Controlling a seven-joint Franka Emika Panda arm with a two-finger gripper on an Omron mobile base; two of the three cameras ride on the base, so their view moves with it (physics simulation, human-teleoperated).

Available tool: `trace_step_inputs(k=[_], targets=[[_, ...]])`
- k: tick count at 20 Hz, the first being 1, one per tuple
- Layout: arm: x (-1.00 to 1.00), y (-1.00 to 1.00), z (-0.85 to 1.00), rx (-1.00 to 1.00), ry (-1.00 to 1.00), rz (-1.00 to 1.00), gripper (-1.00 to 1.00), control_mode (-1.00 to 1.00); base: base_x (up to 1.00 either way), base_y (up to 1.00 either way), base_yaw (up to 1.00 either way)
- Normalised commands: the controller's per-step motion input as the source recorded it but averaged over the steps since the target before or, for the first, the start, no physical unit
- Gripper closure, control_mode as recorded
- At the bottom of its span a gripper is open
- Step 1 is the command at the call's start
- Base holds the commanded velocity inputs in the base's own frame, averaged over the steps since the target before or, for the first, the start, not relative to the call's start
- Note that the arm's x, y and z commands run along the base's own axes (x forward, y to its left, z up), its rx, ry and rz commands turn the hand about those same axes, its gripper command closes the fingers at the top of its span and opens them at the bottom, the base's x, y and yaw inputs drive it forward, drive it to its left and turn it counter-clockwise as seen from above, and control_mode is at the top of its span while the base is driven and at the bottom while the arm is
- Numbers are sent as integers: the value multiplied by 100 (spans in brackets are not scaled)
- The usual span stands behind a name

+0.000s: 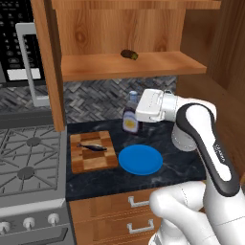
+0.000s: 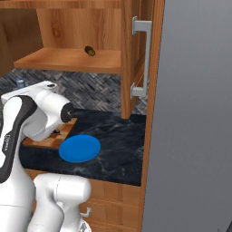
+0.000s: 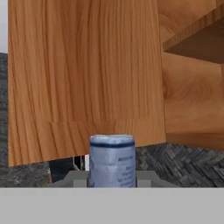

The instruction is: Pick the fish from the plate and place it on the cutting board. Then pick the condiment bottle from the cabinet and place it next to the cutting board.

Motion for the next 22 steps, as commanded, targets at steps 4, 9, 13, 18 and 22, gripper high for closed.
trace_step_inputs(k=[4, 9, 13, 18, 22], targets=[[0, 0, -49, 0, 0, 3, 100, -100, 0, 0, 0], [3, 0, -45, 0, -1, 2, 100, -100, 0, 0, 0], [15, 0, -39, 0, -4, 1, 100, -100, 0, 0, 0], [35, -1, -33, 0, -1, 0, 100, -100, 0, 0, 0], [37, -5, -25, 0, -1, 0, 100, -100, 0, 0, 0]])
